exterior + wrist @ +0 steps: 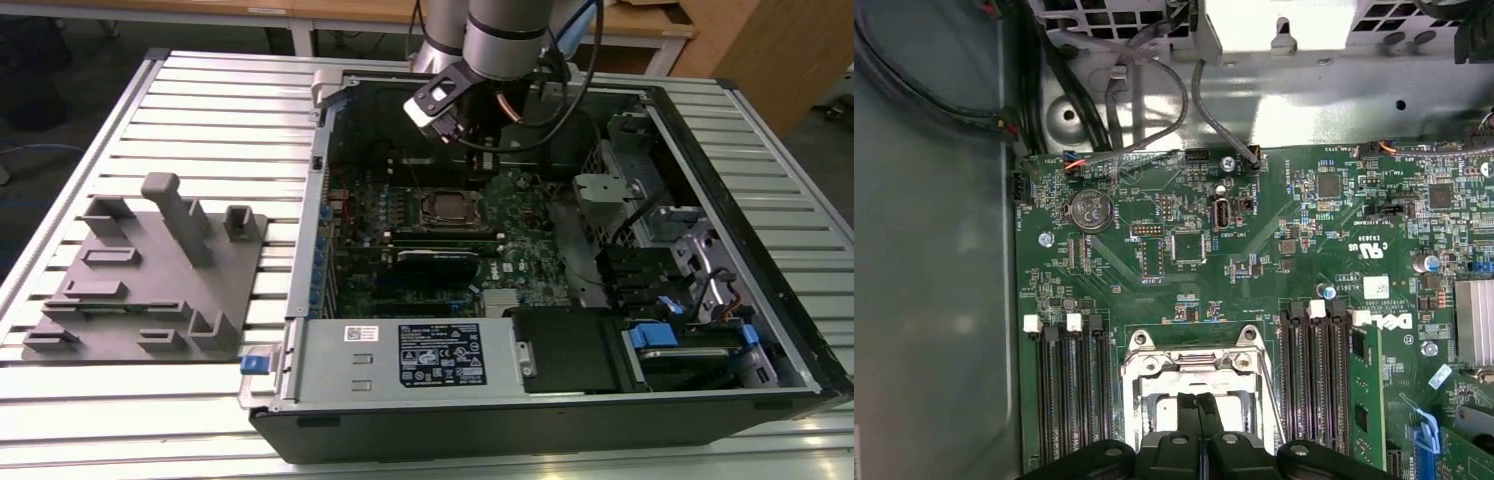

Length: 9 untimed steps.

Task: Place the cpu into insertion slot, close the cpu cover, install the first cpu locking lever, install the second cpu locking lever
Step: 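Close the cpu cover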

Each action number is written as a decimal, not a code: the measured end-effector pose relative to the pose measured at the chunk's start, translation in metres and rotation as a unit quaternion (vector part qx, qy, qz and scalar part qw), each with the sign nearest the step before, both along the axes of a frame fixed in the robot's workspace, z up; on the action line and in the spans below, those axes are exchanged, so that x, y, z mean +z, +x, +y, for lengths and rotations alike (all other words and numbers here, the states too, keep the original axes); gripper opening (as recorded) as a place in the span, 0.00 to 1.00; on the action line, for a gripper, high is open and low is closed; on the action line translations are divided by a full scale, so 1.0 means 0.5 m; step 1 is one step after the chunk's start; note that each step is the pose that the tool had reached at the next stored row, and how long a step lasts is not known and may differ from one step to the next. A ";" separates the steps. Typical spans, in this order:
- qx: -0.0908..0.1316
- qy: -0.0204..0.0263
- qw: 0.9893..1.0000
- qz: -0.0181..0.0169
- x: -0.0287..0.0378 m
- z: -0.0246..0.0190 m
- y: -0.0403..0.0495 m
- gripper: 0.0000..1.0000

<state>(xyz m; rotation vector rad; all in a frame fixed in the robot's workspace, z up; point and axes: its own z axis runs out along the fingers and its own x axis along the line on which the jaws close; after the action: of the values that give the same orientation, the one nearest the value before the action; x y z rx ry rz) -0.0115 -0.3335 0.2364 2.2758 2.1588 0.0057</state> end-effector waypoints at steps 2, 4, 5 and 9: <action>0.009 0.000 1.000 0.000 0.000 0.0000 0.000 0.10; 0.010 0.000 1.000 0.000 0.000 0.0000 0.000 0.10; 0.010 0.000 1.000 0.000 0.000 0.0000 0.000 0.10; 0.014 0.000 1.000 0.000 0.000 0.0000 0.000 0.10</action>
<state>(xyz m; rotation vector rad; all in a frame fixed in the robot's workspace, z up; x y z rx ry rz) -0.0115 -0.3335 0.2364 2.2457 2.1901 0.0058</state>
